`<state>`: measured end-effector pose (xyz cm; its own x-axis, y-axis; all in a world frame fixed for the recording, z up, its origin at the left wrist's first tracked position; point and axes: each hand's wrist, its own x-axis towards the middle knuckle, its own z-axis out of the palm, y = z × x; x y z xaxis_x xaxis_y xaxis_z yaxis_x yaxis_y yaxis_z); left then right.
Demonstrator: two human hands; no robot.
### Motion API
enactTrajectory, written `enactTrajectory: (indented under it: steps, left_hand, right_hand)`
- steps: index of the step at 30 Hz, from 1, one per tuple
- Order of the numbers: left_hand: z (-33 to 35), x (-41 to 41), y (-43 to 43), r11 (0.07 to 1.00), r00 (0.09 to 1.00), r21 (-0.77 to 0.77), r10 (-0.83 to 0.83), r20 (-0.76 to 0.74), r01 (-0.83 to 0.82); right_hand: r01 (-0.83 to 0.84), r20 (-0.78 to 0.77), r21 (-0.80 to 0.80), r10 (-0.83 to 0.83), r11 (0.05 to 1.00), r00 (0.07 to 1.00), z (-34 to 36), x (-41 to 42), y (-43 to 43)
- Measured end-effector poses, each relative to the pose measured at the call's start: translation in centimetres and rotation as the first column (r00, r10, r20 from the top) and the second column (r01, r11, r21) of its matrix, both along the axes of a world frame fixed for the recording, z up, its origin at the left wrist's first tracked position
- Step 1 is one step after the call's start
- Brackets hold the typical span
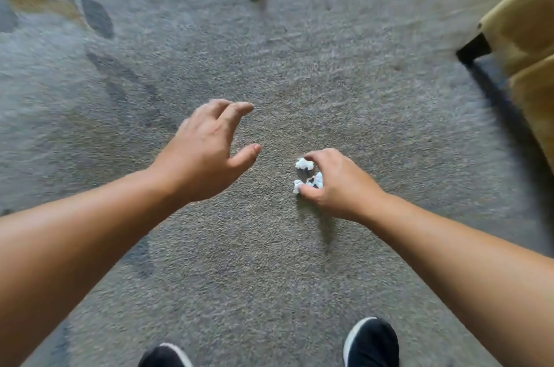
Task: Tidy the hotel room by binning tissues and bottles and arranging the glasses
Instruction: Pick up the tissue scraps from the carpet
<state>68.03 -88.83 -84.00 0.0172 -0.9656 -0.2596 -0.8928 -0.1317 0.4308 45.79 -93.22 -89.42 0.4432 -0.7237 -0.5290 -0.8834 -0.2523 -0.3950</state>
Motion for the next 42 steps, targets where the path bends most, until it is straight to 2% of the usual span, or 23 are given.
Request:
enactTrajectory:
  steps: [7,14,21,27,31,34,37,42]
  left_hand:
    - [-7.1,0.0,-0.4,1.000,1.000,0.027,-0.016,-0.020,0.016]
    - [-10.1,-0.1,-0.2,0.999,0.999,0.042,-0.023,-0.034,0.024]
    - [-10.4,1.3,0.7,0.999,0.999,0.025,-0.021,-0.048,0.022]
    - [-10.7,2.1,1.3,1.000,0.999,-0.004,0.008,-0.037,-0.008]
    - [-10.7,2.3,1.6,1.000,1.000,0.004,-0.017,-0.017,0.017]
    - [-10.0,3.2,2.2,1.000,1.000,0.025,-0.018,-0.001,0.018]
    - [-8.6,5.0,3.3,0.999,0.999,0.042,0.016,0.035,-0.017]
    - [-4.3,10.2,6.2,0.989,0.985,0.009,0.143,0.093,-0.145]
  right_hand:
    - [-0.020,-0.062,-0.014,0.019,1.000,0.998,-7.6,0.2,-1.6]
    - [-0.048,-0.281,0.078,0.068,0.996,0.957,-12.6,0.1,-0.9]
    - [0.035,-0.171,-0.102,-0.052,0.994,0.984,-14.4,0.9,-0.5]
    - [-0.034,-0.221,-0.167,-0.004,0.985,0.975,-15.1,1.1,-0.8]
    - [-0.102,-0.118,-0.188,0.081,0.977,0.990,-14.4,1.7,-0.8]
    - [-0.080,0.054,-0.194,0.092,0.978,0.994,-12.1,4.0,-0.9]
    - [-0.103,0.222,-0.174,0.141,0.979,0.965,-8.3,7.9,-1.0]
    - [-0.224,0.347,-0.206,0.285,0.953,0.894,-2.4,16.6,0.5]
